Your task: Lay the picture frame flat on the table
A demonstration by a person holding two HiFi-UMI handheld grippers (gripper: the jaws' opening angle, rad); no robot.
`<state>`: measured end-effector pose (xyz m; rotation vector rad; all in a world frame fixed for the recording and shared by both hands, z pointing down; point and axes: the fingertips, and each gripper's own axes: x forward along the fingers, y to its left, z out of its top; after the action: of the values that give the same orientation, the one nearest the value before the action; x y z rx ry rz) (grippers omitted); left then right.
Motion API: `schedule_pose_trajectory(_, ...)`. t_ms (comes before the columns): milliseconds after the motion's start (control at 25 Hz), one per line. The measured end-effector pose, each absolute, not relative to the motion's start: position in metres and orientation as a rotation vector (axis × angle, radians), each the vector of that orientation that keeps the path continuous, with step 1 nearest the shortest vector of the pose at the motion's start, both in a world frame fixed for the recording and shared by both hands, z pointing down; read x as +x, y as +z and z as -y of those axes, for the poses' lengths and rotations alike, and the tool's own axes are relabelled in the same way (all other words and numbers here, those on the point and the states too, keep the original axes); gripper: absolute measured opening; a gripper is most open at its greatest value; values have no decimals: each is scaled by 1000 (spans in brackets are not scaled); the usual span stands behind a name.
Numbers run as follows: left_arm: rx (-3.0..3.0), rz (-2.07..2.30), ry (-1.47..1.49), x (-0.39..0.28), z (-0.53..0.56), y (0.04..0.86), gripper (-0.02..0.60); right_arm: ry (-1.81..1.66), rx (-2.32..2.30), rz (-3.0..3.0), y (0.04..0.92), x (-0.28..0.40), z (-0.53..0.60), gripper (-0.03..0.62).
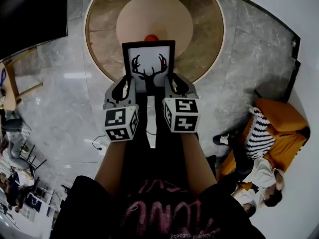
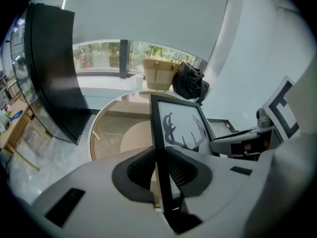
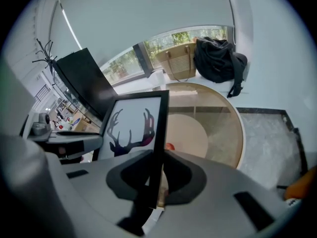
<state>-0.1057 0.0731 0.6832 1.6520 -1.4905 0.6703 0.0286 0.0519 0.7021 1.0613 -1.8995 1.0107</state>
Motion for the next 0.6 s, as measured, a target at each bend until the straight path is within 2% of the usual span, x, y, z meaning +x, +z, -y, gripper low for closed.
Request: schedule_pose_trajectory(600, 1543, 1420, 709, -100, -108, 755, 71, 1083, 976, 1798, 772, 35, -86, 81)
